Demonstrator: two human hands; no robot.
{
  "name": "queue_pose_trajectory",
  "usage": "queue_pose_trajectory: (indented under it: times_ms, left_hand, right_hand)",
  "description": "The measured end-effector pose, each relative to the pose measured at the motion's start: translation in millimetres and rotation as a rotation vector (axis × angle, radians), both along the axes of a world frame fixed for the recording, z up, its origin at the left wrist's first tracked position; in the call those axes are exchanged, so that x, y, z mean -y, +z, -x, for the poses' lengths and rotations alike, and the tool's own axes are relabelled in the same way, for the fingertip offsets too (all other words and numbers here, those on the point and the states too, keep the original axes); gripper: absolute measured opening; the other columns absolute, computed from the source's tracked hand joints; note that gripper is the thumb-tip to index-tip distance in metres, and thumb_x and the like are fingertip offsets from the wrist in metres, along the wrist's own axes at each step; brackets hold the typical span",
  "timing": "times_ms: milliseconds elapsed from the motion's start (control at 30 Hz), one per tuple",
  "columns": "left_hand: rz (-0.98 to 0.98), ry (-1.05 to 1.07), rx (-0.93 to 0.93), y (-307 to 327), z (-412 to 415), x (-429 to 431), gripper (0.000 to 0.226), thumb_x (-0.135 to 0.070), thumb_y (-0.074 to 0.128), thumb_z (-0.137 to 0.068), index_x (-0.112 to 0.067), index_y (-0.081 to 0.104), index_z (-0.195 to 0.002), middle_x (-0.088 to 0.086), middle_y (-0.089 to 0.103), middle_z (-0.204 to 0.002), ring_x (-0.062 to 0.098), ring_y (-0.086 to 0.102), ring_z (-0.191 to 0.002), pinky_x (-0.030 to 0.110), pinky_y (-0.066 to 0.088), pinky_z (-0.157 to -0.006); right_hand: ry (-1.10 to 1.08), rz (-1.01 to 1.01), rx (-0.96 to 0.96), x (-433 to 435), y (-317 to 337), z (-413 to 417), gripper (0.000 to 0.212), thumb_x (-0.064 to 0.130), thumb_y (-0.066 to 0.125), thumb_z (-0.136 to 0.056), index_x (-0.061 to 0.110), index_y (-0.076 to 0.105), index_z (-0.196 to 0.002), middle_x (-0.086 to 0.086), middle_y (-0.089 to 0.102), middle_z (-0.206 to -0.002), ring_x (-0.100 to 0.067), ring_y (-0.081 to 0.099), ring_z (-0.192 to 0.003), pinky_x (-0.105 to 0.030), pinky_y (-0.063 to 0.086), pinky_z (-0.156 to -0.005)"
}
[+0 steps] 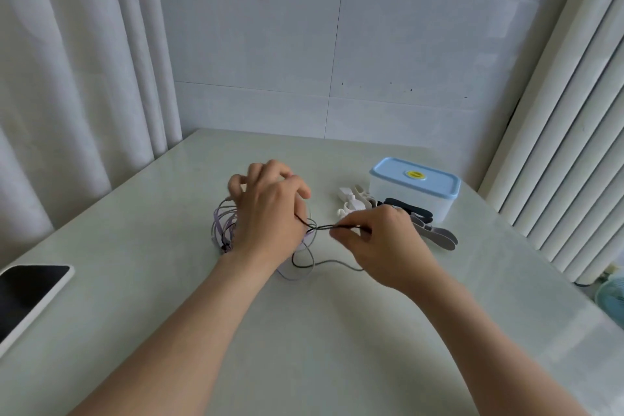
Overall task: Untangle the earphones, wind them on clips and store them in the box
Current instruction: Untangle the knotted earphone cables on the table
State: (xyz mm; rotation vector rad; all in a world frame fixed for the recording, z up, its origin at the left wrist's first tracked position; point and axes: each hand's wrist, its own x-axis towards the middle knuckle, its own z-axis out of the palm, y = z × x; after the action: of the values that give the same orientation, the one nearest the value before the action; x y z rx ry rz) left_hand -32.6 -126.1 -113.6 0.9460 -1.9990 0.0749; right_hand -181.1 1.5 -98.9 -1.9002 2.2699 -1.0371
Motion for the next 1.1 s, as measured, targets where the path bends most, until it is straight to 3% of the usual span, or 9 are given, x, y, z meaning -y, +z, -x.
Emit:
queue_pose_trajectory:
  times_ms: [100,267,367,500,567,667,833,933,1100]
  left_hand:
    - [-0.075,-0.243,0.01,-2.4,7.0,-2.1,0.019,-0.025,0.059,-0.086,-0.033,0.075,-0.092,-0.015,0.068,-0.1,0.013,0.064,-0.104,0.04,0.031,-0.096]
    - [-0.164,-0.256,0.069,-8.7,8.2,-5.8,0.023,-0.065,0.062,-0.082,-0.046,0.073,-0.09,-0.034,0.062,-0.086,-0.004,0.041,-0.114,0.034,0.011,-0.099]
    - [-0.14,-0.235,0.086,-8.7,8.9,-5.9,0.03,-0.067,0.054,-0.08,-0.042,0.07,-0.083,-0.029,0.067,-0.09,-0.001,0.042,-0.116,0.032,0.009,-0.095]
    - [-0.122,-0.225,0.106,-7.5,6.8,-6.3,0.029,-0.061,0.061,-0.07,-0.039,0.069,-0.088,-0.025,0.068,-0.09,0.005,0.045,-0.12,0.033,0.012,-0.093]
    - [-0.097,-0.225,0.204,-6.2,2.9,-6.0,0.041,-0.06,0.064,-0.069,-0.043,0.066,-0.105,-0.025,0.068,-0.099,0.009,0.042,-0.123,0.037,0.015,-0.096]
    - [-0.099,-0.228,0.375,-4.2,-1.3,-7.9,0.068,-0.058,0.065,-0.07,-0.047,0.048,-0.135,-0.027,0.06,-0.117,0.012,0.036,-0.128,0.043,0.017,-0.107]
    - [-0.07,-0.176,0.395,-5.5,-1.2,-7.1,0.076,-0.06,0.063,-0.072,-0.049,0.036,-0.142,-0.025,0.057,-0.125,0.016,0.037,-0.13,0.043,0.017,-0.108]
    - [-0.101,-0.195,0.369,-6.7,-1.7,-4.9,0.073,-0.056,0.065,-0.073,-0.049,0.038,-0.141,-0.024,0.055,-0.124,0.014,0.036,-0.128,0.039,0.018,-0.104]
    - [-0.091,-0.202,0.376,-8.5,-1.5,-3.1,0.071,-0.054,0.067,-0.075,-0.049,0.039,-0.14,-0.023,0.051,-0.127,0.014,0.036,-0.127,0.038,0.017,-0.1]
  right_hand:
    - [-0.078,0.178,0.144,1.2,0.9,-1.1,0.012,0.034,0.073,-0.093,0.03,0.082,-0.085,0.005,0.049,-0.047,-0.015,0.042,-0.051,-0.028,0.039,-0.058]
    - [-0.198,0.257,0.264,4.1,2.3,1.0,0.026,0.024,0.065,-0.094,0.007,0.071,-0.075,-0.004,0.054,-0.055,-0.017,0.046,-0.056,-0.034,0.043,-0.063]
    - [-0.093,0.28,0.656,3.6,7.5,-2.4,0.025,0.021,0.05,-0.106,0.008,0.066,-0.093,0.003,0.078,-0.078,-0.014,0.074,-0.078,-0.04,0.06,-0.082]
    - [-0.056,0.383,0.957,2.2,13.4,-12.6,0.023,0.022,0.033,-0.114,0.005,0.048,-0.107,-0.011,0.079,-0.08,-0.028,0.078,-0.084,-0.051,0.062,-0.089]
    - [-0.129,0.448,0.816,1.0,12.9,-10.3,0.02,0.023,0.038,-0.113,0.01,0.05,-0.103,-0.004,0.075,-0.069,-0.022,0.079,-0.076,-0.051,0.062,-0.082]
    - [-0.202,0.531,0.416,-2.7,13.3,-4.3,0.015,0.023,0.05,-0.108,0.018,0.059,-0.097,0.011,0.069,-0.063,-0.007,0.074,-0.063,-0.036,0.056,-0.067]
    - [-0.108,0.592,0.242,-2.3,13.0,-1.2,0.008,0.021,0.069,-0.097,0.023,0.074,-0.091,0.018,0.058,-0.062,-0.006,0.053,-0.054,-0.021,0.04,-0.055]
    - [-0.187,0.29,-0.186,-2.2,4.6,1.8,0.009,0.043,0.073,-0.088,0.035,0.076,-0.088,0.016,0.063,-0.071,-0.007,0.055,-0.08,-0.029,0.042,-0.063]
    - [-0.078,-0.104,-0.27,-2.6,-3.9,14.2,0.029,0.063,0.068,-0.09,0.036,0.08,-0.087,0.015,0.061,-0.07,-0.018,0.044,-0.094,-0.033,0.032,-0.084]
